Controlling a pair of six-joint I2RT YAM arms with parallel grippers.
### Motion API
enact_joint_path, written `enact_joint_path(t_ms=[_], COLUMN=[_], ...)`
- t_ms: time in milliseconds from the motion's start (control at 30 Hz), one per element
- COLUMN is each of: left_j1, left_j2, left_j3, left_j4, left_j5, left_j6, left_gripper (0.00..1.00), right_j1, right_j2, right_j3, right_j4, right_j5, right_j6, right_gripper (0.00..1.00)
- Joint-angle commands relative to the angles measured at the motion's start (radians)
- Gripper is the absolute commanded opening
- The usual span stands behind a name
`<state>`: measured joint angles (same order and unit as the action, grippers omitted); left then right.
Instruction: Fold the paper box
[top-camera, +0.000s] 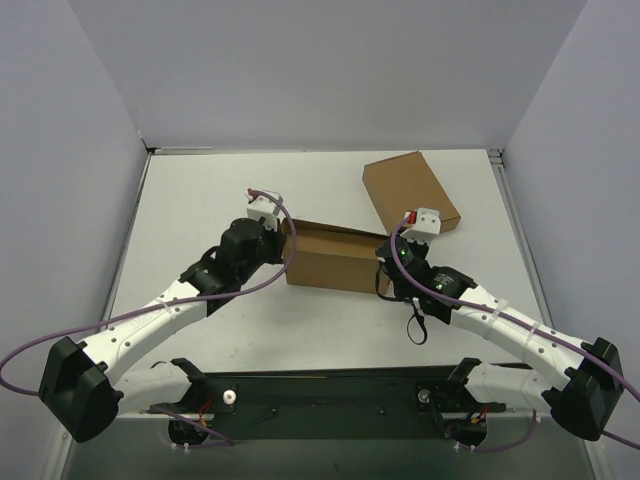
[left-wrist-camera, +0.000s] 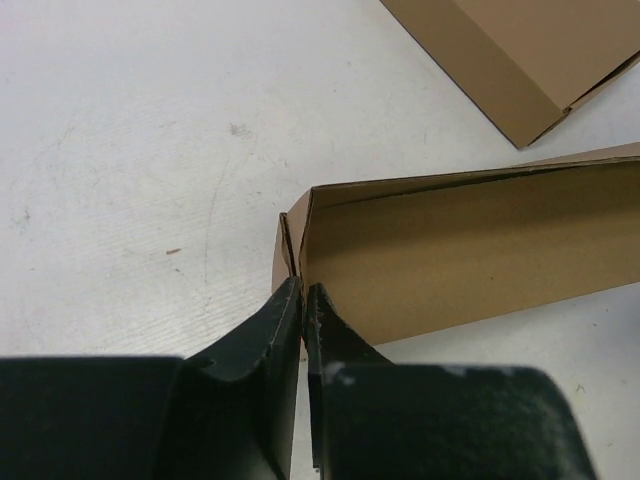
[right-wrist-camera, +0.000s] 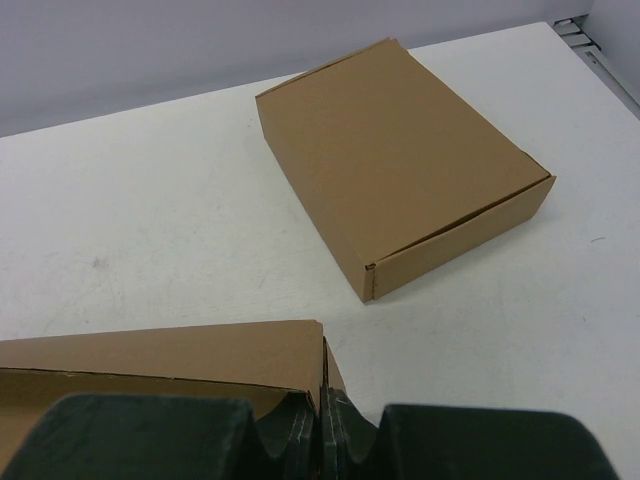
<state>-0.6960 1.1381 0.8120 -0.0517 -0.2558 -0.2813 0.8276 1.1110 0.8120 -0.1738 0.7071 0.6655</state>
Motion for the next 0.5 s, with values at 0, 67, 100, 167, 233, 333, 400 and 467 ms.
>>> enact_joint_path(t_ms=[0, 67, 100, 167, 233, 333, 400, 467], left_j1=[-0.028, -0.027, -0.027, -0.027, -0.027, -0.027, -0.026, -0.025], left_j2=[0.012, 0.026, 0.031, 0.044, 0.054, 0.058, 0.057, 0.060], left_j3=[0.105, 0.137, 0.150, 0.188, 0.220, 0.243, 0.250, 0.260], left_j4=[-0.106, -0.123, -0.128, -0.146, -0.168, -0.188, -0.194, -0.201], left_j5=[0.093, 0.084, 0.078, 0.060, 0.047, 0.021, 0.000, -0.013], left_j6=[0.034, 0.062, 0.073, 0.105, 0.131, 0.154, 0.163, 0.175], left_gripper=[0.22, 0.29, 0.32, 0.43, 0.52, 0.55, 0.56, 0.57], right_j1=[0.010, 0.010, 0.010, 0.010, 0.010, 0.010, 0.010, 0.010], right_j2=[0.081, 0.078, 0.076, 0.073, 0.070, 0.069, 0.069, 0.067], right_j3=[-0.094, -0.094, -0.094, -0.094, -0.096, -0.097, -0.099, -0.097], right_j4=[-0.280, -0.282, -0.282, -0.280, -0.280, -0.280, -0.282, -0.280], right_j5=[-0.167, -0.169, -0.167, -0.166, -0.166, -0.166, -0.166, -0.166], right_j6=[-0.001, -0.003, -0.004, -0.004, -0.004, -0.004, -0.004, -0.006], right_gripper=[0.00, 0.00, 0.00, 0.00, 0.00, 0.00, 0.00, 0.00])
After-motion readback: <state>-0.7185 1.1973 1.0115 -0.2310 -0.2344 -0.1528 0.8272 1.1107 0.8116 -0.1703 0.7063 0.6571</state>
